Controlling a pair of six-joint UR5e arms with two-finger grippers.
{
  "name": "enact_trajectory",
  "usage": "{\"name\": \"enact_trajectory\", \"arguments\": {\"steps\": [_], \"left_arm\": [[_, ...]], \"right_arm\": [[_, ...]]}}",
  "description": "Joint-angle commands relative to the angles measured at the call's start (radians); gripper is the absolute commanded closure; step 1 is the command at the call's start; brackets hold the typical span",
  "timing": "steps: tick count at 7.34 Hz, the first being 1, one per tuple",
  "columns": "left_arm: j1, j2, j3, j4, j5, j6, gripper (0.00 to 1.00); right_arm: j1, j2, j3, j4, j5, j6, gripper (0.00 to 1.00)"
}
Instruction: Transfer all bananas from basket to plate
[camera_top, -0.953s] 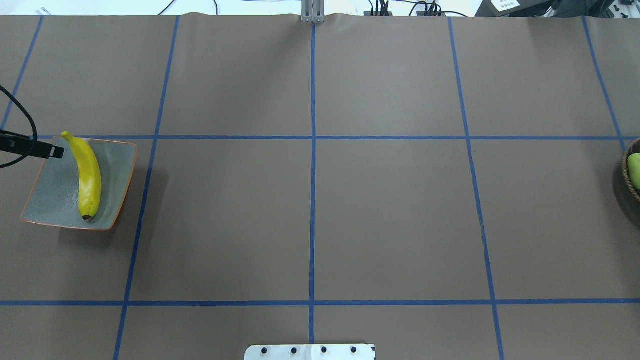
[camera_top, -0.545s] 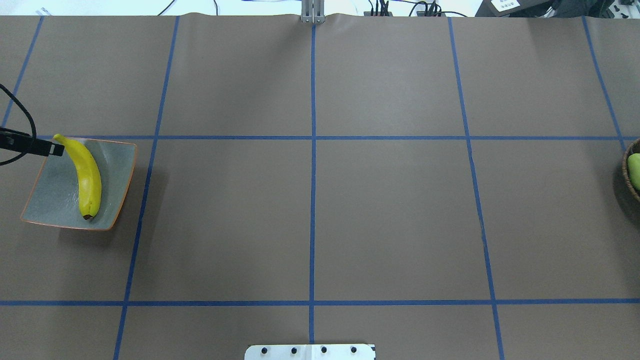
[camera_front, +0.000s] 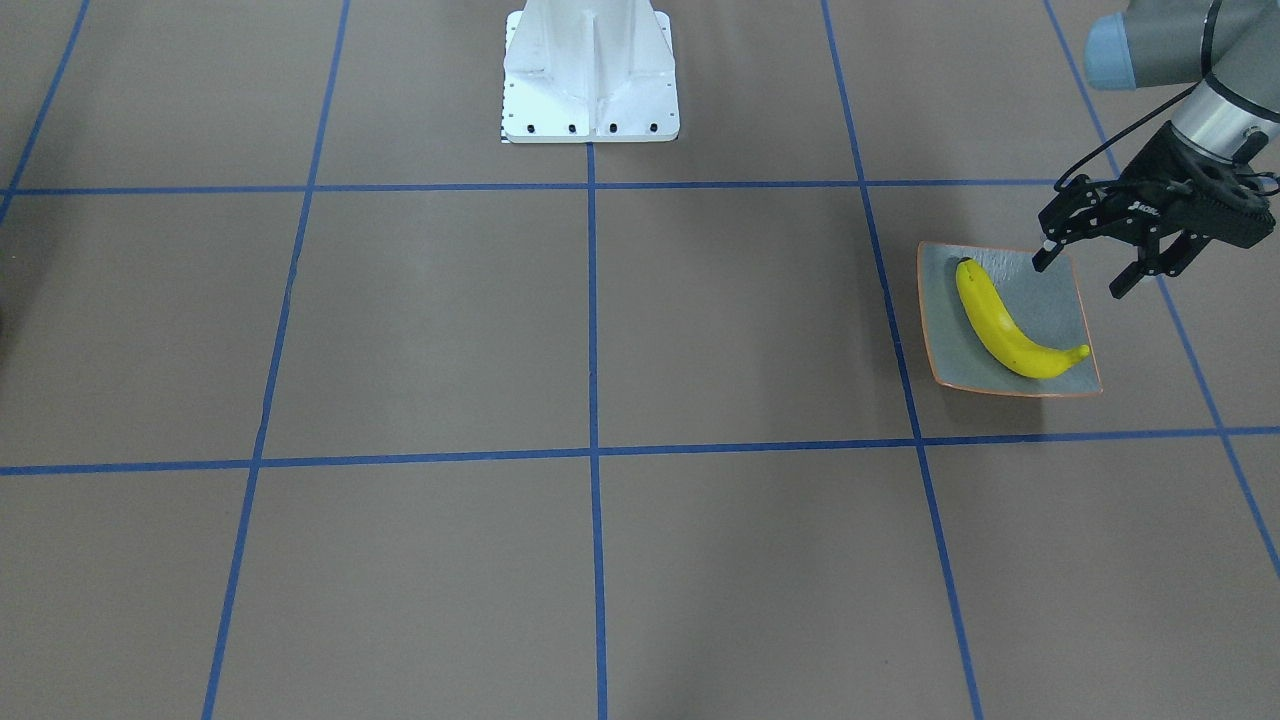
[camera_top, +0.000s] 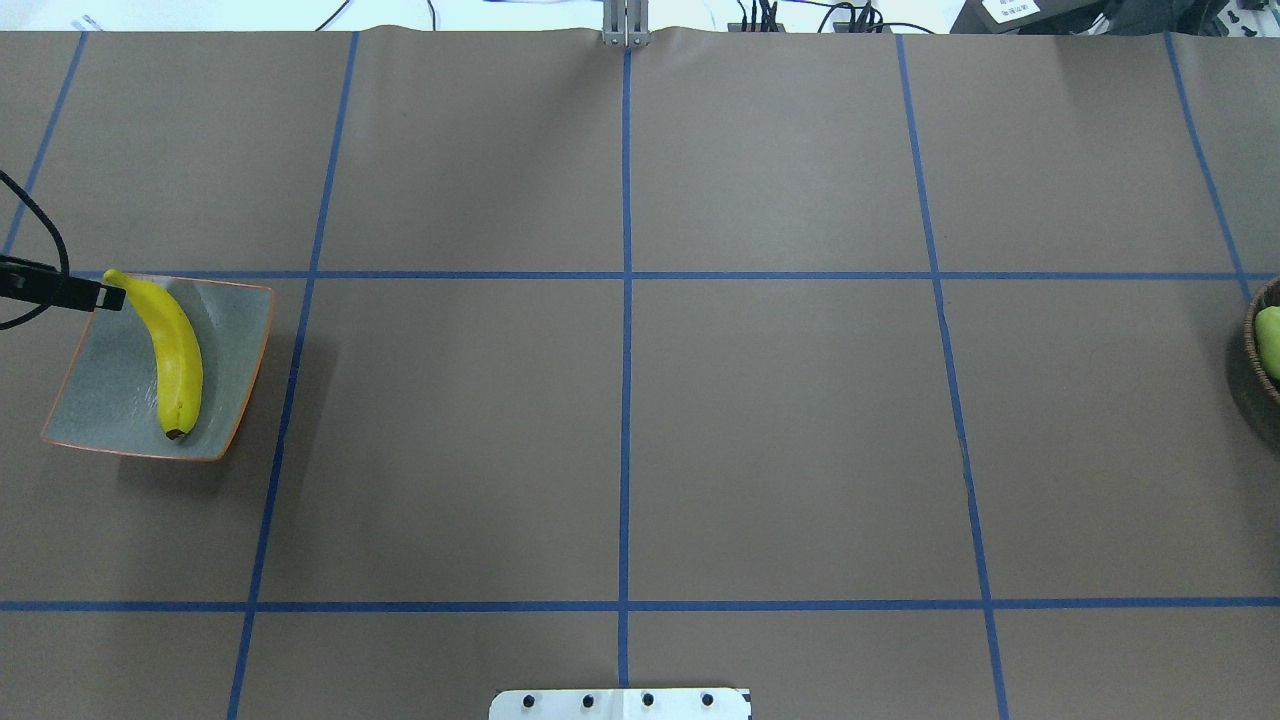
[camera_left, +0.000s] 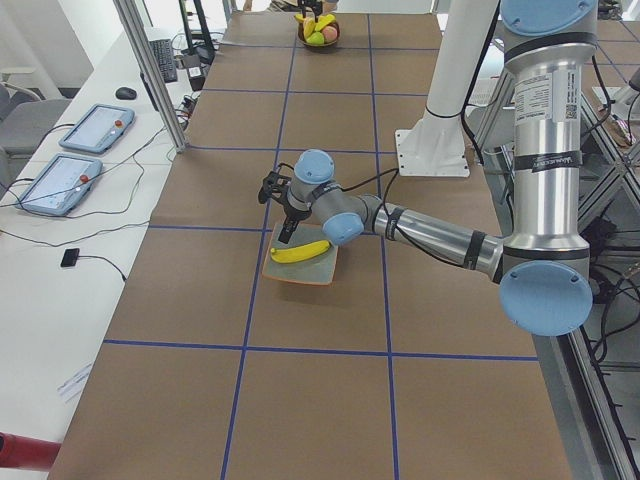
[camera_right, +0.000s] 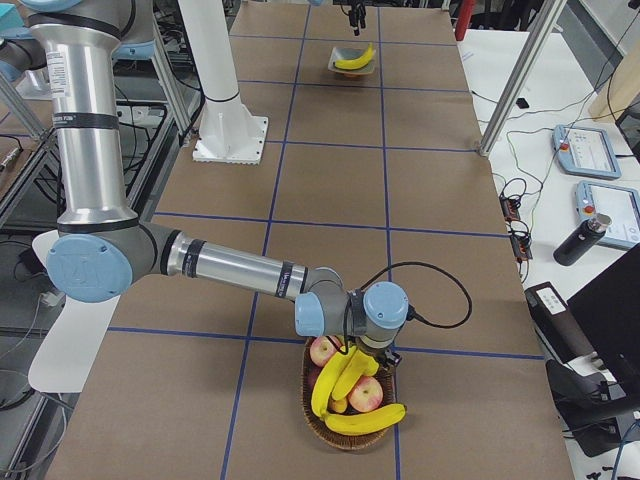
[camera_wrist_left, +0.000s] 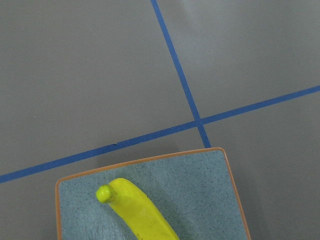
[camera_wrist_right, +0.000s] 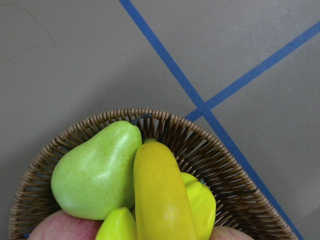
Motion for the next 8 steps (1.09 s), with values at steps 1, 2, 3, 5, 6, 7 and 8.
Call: {"name": "enact_trajectory", "arguments": {"steps": [1, 2, 3, 5, 6, 7, 8], "left_arm": [[0.000, 0.003, -0.001, 0.000, 0.002, 0.000, 0.00], [0.000, 0.001, 0.001, 0.000, 0.002, 0.000, 0.00], [0.000, 0.001, 0.001, 0.000, 0.002, 0.000, 0.00], [0.000, -0.002, 0.001, 0.000, 0.003, 0.000, 0.00], [0.000, -0.003, 0.002, 0.000, 0.004, 0.000, 0.00], [0.000, -0.005, 0.002, 0.000, 0.004, 0.000, 0.00], [0.000, -0.006, 0.005, 0.000, 0.004, 0.000, 0.00]], "right_arm": [[-0.017, 0.003, -0.005, -0.002, -0.002, -0.010, 0.20], [-0.020, 0.003, -0.014, -0.002, -0.002, -0.010, 0.20], [-0.026, 0.004, -0.022, 0.000, -0.002, -0.010, 0.20], [-0.029, 0.010, -0.024, -0.002, -0.004, -0.007, 0.49], [-0.029, 0.015, -0.021, -0.002, -0.004, -0.005, 0.81], [-0.029, 0.023, -0.019, -0.002, -0.002, -0.005, 1.00], [-0.028, 0.029, -0.016, -0.005, -0.001, -0.004, 1.00]]}}
